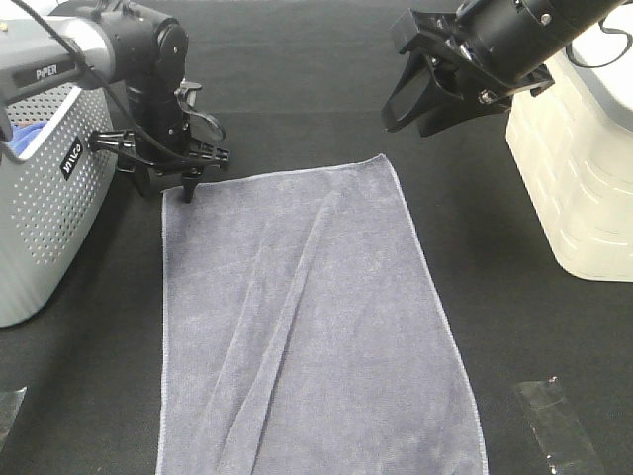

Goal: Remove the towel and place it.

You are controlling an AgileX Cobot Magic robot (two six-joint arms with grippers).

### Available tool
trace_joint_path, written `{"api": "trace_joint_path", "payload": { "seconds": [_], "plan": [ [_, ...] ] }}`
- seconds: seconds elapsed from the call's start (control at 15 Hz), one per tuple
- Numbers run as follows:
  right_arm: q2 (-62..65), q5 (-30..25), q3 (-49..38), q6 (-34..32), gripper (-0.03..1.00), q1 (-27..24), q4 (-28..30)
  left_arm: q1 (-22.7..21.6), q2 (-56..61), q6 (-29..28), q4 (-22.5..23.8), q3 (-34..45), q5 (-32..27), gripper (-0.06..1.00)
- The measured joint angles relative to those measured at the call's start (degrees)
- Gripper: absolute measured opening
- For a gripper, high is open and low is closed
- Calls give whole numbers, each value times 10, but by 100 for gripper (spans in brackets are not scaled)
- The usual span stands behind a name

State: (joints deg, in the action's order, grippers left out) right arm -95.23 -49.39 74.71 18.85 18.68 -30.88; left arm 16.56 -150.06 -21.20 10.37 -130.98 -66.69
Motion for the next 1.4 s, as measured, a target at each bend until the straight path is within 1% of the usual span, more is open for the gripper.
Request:
{"api": "trace_joint_path", "payload": {
  "seconds": [0.2,0.27,0.47,0.6,0.67,0.8,1.0,1.13,1.2,1.27,1.4],
  "plan": [
    [0,-1,0,0,43,0,0,-5,-4,0,-7,-3,0,57],
    [0,-1,0,0,43,0,0,-5,-5,0,-11,-4,1,53],
    [0,-1,0,0,43,0,1,-5,-5,0,-15,-4,14,20],
    [0,-1,0,0,43,0,1,-5,-6,2,-13,-4,15,4],
    [0,-1,0,0,43,0,1,-5,-6,10,-13,-4,15,1],
    [0,5,0,0,43,0,1,-5,-6,18,-11,-11,15,1],
    [-12,46,17,8,43,0,2,-5,-6,25,-15,-36,14,1],
    [-51,52,68,25,43,0,2,-5,-6,34,-25,-40,15,1],
    [-76,51,99,30,46,0,5,-5,-6,37,-29,-40,17,1],
    [-124,38,156,32,48,0,26,-5,-6,39,-31,-40,19,1],
    [-194,12,234,18,49,0,76,-5,-6,41,-40,-40,25,1]
  ]
}}
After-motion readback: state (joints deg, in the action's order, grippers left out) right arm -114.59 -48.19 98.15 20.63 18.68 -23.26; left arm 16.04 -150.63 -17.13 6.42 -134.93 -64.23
